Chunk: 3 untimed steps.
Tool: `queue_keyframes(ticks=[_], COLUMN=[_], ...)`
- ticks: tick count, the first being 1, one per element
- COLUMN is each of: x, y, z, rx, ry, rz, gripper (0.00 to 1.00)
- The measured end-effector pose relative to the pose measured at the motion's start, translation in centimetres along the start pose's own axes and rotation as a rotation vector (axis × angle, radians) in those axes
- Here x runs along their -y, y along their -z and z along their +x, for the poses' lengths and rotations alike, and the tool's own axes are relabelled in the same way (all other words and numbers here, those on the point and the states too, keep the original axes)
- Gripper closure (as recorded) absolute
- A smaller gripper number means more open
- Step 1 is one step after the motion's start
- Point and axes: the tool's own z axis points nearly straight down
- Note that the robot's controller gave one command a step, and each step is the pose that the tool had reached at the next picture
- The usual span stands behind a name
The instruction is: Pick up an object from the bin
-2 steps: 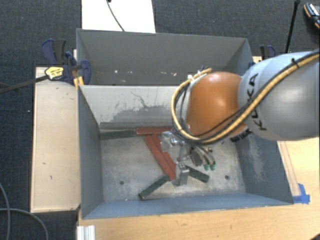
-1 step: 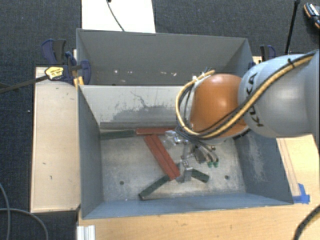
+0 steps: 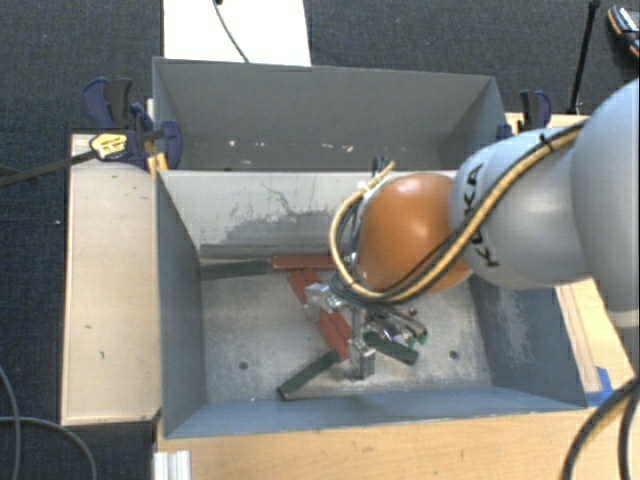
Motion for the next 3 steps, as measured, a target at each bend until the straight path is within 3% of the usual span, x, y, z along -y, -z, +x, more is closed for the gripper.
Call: queue_keyframes(ticks=[1,3], x=[-0.90,-0.93], y=[-1.45,-1.17], z=[-0.68,-0.59], rx=[-0.002,-0.004], ry=[-0.199,-0.200], rz=[-0.001,-0.001], gripper=[1.00,1.00])
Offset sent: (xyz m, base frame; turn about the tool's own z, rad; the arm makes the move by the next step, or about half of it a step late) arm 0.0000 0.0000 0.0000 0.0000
